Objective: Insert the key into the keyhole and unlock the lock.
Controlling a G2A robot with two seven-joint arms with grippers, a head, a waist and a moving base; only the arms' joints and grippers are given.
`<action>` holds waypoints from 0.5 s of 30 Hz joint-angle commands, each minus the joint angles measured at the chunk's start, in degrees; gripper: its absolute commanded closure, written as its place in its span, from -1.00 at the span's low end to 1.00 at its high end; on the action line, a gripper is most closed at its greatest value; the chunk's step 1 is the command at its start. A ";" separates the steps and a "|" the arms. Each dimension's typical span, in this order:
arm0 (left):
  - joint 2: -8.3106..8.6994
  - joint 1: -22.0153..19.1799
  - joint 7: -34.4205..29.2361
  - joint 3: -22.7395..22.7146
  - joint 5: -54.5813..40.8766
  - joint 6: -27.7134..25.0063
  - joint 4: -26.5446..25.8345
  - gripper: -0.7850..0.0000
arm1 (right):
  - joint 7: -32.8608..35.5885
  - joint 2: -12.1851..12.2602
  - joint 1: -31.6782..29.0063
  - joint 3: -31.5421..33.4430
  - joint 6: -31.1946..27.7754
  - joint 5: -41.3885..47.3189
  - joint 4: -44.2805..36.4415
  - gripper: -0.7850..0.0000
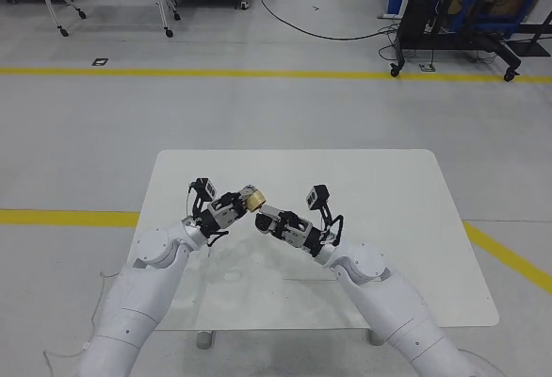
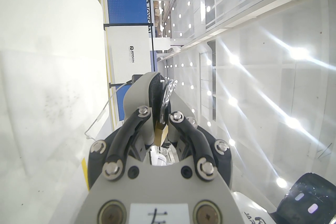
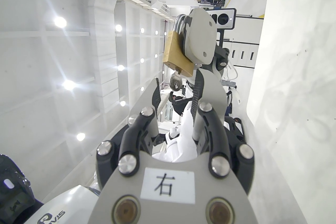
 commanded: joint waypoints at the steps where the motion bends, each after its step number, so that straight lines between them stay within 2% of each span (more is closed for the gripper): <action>1: 0.02 0.21 0.10 -0.07 0.00 -0.08 -0.24 1.00 | -0.02 -0.07 0.09 0.02 0.03 0.32 0.24 0.41; 5: 0.04 0.63 0.10 -0.11 0.09 -0.30 -0.85 1.00 | 0.06 -0.18 0.25 0.16 0.15 0.88 0.69 0.56; 10: 0.07 1.05 -0.13 -0.23 -0.14 -0.59 -1.40 1.00 | 1.44 -0.34 0.40 0.28 0.77 2.99 1.36 1.00; 15: 0.12 1.32 -0.32 -0.34 -0.05 -0.97 -1.77 1.00 | 2.54 -0.54 0.63 0.34 1.42 5.02 1.95 1.00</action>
